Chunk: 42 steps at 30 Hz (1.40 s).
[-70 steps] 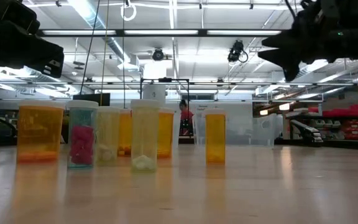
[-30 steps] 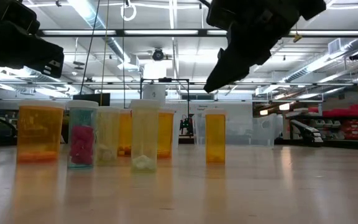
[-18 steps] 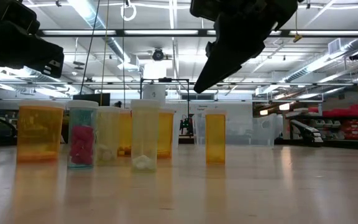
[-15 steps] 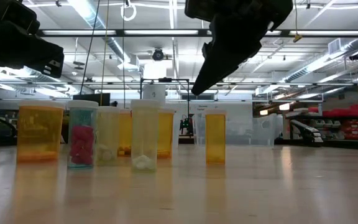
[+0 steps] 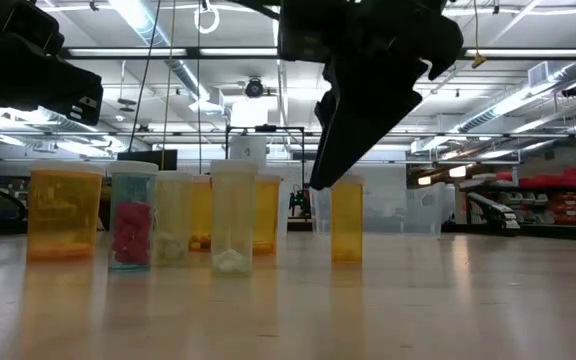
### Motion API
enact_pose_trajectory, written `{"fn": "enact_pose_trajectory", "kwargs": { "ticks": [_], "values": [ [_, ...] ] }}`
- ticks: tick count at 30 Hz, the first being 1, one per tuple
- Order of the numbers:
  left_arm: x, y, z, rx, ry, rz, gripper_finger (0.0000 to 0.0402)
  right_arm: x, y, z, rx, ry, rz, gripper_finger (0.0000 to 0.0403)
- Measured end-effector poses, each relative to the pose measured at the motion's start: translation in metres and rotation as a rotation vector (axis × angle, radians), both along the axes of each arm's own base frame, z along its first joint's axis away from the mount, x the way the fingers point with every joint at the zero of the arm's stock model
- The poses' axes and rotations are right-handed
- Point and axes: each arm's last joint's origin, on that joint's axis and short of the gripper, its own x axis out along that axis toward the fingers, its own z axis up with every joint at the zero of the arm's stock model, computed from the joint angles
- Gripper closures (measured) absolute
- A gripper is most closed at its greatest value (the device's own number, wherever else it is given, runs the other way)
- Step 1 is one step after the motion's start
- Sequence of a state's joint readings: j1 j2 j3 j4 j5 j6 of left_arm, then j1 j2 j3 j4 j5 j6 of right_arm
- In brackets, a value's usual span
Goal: Pick and place medicine bottles into bin by pill shape (circle, oval)
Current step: Put the small orange pill bottle into the right transparent bin
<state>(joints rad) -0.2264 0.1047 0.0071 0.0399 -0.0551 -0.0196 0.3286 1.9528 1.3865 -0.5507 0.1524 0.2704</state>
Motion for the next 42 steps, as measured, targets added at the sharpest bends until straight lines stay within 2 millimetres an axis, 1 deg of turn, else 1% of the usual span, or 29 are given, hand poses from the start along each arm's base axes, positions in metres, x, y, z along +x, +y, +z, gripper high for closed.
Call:
{"fn": "enact_pose_trajectory", "kwargs": {
  "ticks": [6, 12, 16, 25, 33, 36, 42],
  "values": [
    [0.000, 0.000, 0.000, 0.000, 0.001, 0.000, 0.0361, -0.002, 0.000, -0.007, 0.018, 0.049, -0.022, 0.0152],
    [0.000, 0.000, 0.000, 0.000, 0.001, 0.000, 0.0370, -0.004, 0.000, -0.010, 0.017, 0.071, -0.029, 0.0156],
    [0.000, 0.000, 0.000, 0.000, 0.002, 0.000, 0.0371, -0.004, 0.000, -0.010, 0.015, 0.078, -0.030, 0.0176],
    [0.000, 0.000, 0.000, 0.000, 0.001, 0.000, 0.0361, -0.005, 0.000, -0.010, 0.014, 0.078, -0.029, 0.0229],
    [0.000, 0.000, 0.000, 0.000, 0.002, 0.000, 0.0371, -0.005, -0.001, -0.010, -0.003, 0.079, -0.017, 0.0249],
    [0.000, 0.000, 0.000, 0.000, 0.001, 0.000, 0.0371, -0.007, -0.005, -0.004, -0.019, 0.085, -0.021, 0.0253],
    [0.000, 0.000, 0.000, 0.000, 0.000, 0.000, 0.0362, -0.014, -0.015, 0.019, -0.063, 0.048, -0.057, 0.0259]
  ]
}}
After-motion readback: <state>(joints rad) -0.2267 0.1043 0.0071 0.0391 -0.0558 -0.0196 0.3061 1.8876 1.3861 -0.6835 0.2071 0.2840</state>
